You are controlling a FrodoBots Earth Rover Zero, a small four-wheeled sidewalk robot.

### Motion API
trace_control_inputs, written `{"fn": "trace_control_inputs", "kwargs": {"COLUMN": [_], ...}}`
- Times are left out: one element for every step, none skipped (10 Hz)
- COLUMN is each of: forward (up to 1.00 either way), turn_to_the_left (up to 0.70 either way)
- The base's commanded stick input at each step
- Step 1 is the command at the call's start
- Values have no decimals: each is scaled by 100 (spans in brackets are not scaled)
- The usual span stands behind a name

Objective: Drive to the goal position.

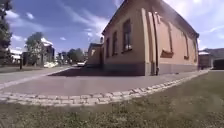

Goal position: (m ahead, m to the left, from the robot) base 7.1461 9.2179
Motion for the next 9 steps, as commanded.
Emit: {"fn": "trace_control_inputs", "kwargs": {"forward": [70,70,70,70,70,70,70,70,70], "turn_to_the_left": [35,35,35,35,35,35,35,35,35]}}
